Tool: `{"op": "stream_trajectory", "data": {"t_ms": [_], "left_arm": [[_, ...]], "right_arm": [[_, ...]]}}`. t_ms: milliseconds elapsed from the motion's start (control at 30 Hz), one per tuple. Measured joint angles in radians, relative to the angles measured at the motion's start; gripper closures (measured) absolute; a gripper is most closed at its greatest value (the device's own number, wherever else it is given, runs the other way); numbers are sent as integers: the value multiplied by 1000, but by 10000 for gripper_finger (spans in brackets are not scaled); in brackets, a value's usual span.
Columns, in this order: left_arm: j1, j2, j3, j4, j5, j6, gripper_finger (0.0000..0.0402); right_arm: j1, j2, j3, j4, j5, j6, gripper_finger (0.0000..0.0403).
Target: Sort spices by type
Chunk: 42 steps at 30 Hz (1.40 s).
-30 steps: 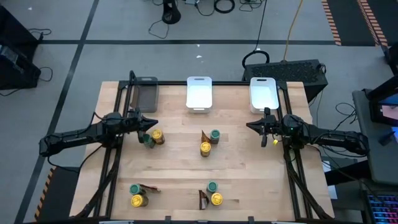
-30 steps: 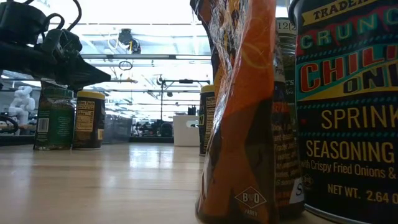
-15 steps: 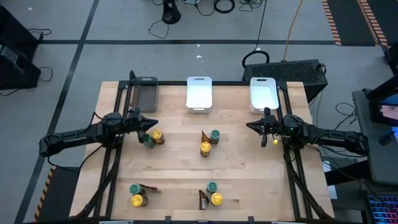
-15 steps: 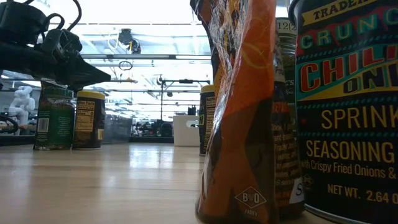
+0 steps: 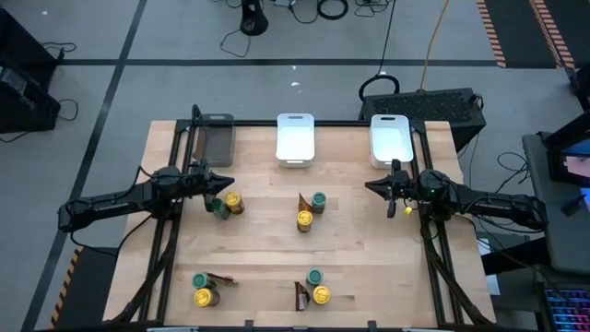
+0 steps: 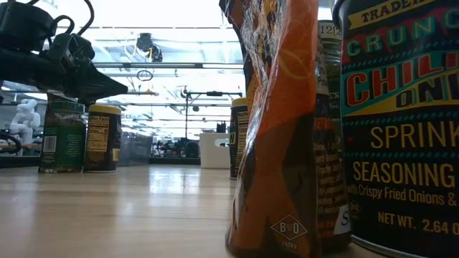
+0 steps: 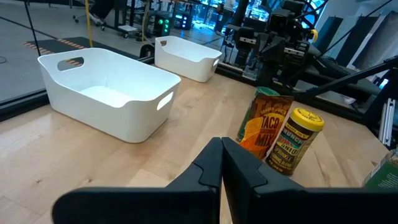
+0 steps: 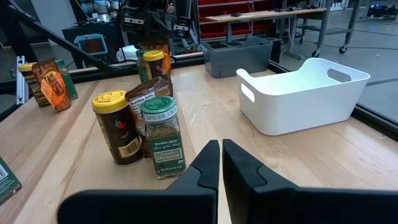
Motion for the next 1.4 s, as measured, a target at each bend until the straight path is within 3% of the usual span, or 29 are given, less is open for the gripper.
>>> {"op": "stream_trajectory", "data": {"t_ms": [1400], "left_arm": [[0, 0, 0, 0, -10, -31, 388]], "right_arm": [[0, 0, 0, 0, 0, 0, 403]]}}
